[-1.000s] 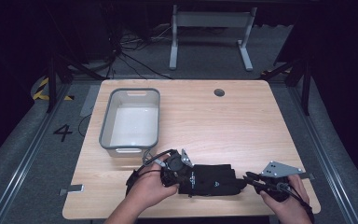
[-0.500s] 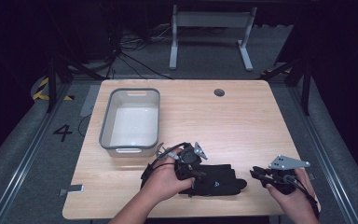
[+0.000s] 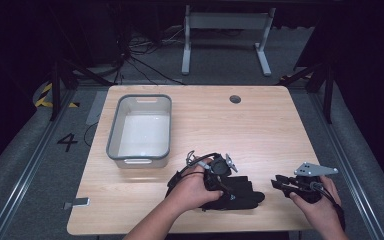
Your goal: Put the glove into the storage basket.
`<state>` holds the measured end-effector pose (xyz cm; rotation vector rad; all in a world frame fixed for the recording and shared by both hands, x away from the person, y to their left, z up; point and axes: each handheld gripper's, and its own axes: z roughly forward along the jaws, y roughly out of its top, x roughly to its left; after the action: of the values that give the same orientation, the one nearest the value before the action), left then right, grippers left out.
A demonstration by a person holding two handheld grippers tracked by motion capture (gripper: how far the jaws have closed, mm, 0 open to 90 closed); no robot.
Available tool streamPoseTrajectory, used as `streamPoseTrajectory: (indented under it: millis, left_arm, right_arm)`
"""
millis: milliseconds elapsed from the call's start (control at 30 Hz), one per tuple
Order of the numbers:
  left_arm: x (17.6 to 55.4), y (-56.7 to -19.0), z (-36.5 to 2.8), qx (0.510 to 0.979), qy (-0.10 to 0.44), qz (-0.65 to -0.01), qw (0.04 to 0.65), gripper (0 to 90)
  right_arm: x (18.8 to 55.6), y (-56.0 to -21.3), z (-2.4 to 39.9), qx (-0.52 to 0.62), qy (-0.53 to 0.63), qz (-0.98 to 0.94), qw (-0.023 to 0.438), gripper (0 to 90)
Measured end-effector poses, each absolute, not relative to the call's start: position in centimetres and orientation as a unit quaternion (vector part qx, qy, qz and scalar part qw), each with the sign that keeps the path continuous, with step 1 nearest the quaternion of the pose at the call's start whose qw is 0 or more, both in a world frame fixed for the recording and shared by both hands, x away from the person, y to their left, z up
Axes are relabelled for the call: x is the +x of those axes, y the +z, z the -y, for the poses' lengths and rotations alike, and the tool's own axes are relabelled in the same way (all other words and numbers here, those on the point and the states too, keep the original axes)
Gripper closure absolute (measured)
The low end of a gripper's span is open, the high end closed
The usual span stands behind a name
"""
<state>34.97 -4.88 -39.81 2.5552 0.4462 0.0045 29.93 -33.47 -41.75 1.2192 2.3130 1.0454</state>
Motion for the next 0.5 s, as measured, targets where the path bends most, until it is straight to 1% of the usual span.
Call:
streamPoseTrajectory:
  millis: [100,167,333,500]
  left_arm:
    - [35.1,-40.6,5.3,0.949,-0.013,-0.155,0.273,42.8]
    - [35.4,-41.1,5.5,0.953,-0.007,-0.147,0.266,39.5]
    - [35.8,-42.5,5.8,0.955,-0.002,-0.153,0.254,34.5]
    - [35.7,-43.6,6.0,0.958,-0.005,-0.15,0.244,32.8]
  right_arm:
    - [29.9,-41.7,33.4,0.427,0.368,-0.81,0.159,69.6]
    - [29.9,-41.8,33.2,0.424,0.368,-0.812,0.158,68.8]
    - [29.7,-41.8,32.8,0.418,0.37,-0.815,0.158,67.6]
    - [29.6,-41.8,32.8,0.414,0.373,-0.815,0.161,66.8]
